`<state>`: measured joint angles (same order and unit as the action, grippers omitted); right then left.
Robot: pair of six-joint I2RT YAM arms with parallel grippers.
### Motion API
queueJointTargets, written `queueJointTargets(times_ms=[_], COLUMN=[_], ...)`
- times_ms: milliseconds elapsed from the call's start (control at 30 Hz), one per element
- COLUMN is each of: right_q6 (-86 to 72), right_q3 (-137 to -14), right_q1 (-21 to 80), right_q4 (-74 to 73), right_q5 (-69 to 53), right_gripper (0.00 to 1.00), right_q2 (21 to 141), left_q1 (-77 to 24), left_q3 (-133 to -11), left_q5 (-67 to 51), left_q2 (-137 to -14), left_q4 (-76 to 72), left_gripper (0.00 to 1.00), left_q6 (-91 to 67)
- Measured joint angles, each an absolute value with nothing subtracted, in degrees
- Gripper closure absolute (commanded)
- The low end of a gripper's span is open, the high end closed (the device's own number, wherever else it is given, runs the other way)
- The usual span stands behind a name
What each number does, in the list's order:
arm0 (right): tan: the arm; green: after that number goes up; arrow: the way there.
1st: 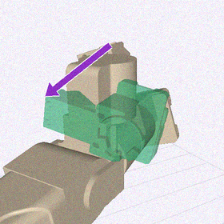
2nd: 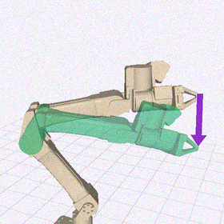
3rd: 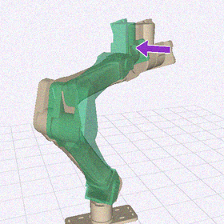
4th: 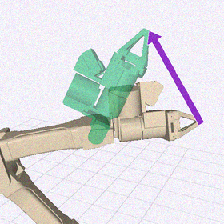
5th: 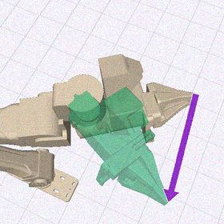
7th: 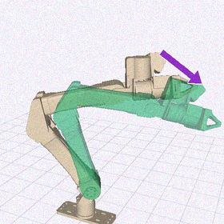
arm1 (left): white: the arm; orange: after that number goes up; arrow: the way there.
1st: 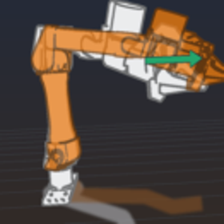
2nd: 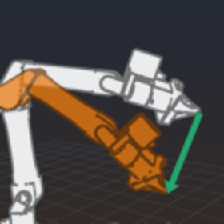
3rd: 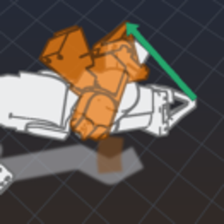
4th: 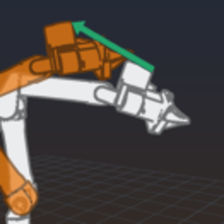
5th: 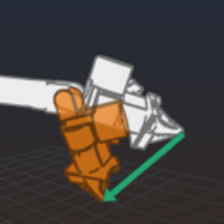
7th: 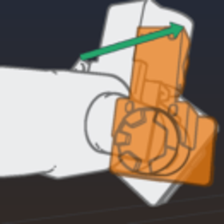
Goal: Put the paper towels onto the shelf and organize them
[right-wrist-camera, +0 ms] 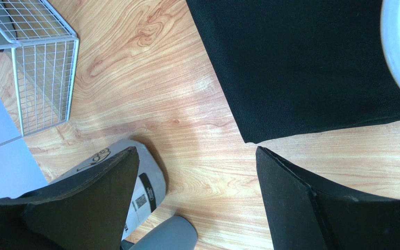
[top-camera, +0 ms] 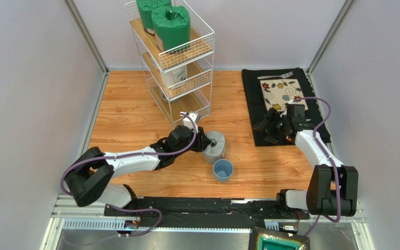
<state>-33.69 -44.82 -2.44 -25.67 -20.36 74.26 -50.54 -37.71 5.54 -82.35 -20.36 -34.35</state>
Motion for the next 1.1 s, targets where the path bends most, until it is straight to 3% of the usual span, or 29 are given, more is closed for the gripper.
queueJointTargets(times_ms=[467,633,1100], right_q6=[-35.35,-36.03,-36.18], right_q3=[-44.82,-44.84,-44.93], right_q1=[-2.39,-1.89,-1.67], right_q4=[-23.18,-22.61,-22.63], right_q5=[-22.96,-23.16,-23.11], right_gripper=[0.16,0.15,0.15], right_q2=[77.97,78.22,78.19], left_q1=[-50.30,-43.55,-18.79], left_q3=[-16.19,-12.03,-14.11], left_q5=[18.24,20.73,13.80], left_q2=[-48.77,-39.07,-39.38], left_q4=[-11.22,-7.01,-4.23], left_gripper=[0.57,0.57,0.58], left_q6=[-37.01,-38.39,-35.79])
